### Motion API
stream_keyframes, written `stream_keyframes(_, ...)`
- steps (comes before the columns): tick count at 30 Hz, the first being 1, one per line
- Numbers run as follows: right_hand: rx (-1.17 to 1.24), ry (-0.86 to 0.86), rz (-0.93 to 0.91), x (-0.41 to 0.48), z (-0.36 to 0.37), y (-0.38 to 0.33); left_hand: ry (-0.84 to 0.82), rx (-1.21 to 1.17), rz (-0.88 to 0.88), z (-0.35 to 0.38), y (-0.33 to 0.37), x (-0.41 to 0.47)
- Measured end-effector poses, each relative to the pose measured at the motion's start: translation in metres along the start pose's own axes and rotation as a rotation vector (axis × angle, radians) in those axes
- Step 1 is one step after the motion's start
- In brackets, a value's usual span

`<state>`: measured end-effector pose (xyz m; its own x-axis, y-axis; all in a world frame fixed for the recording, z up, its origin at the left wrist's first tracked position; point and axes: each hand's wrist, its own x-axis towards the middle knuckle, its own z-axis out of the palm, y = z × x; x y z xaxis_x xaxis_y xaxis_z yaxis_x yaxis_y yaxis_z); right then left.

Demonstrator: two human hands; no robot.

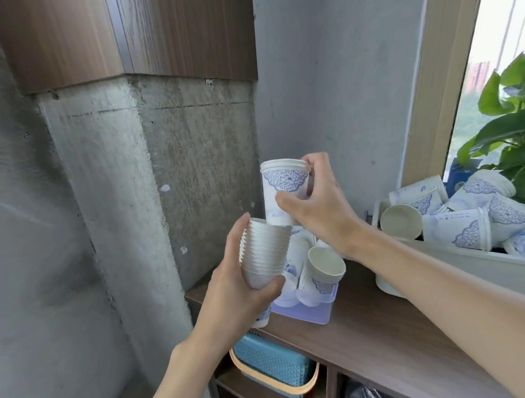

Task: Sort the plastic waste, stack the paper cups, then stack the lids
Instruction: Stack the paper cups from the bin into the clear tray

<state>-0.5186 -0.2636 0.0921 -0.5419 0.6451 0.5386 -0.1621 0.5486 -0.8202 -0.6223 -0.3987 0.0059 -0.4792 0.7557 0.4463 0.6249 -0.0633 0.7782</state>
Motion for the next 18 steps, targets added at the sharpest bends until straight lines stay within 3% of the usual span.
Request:
stream_keyframes(6, -0.027, -0.013, 0.024, -0.030, -0.014, -0.018, -0.016, -0.015, 0.038, 0.010, 0.019, -0.024)
stream_keyframes(12, -0.100, -0.223, 0.092, -0.055, -0.029, -0.026, 0.005, -0.120, 0.089, 0.019, 0.037, -0.035)
stream_keyframes(18, -0.195, -0.223, 0.102, -0.070, -0.038, -0.030, 0.003, -0.104, 0.068, 0.022, 0.044, -0.039)
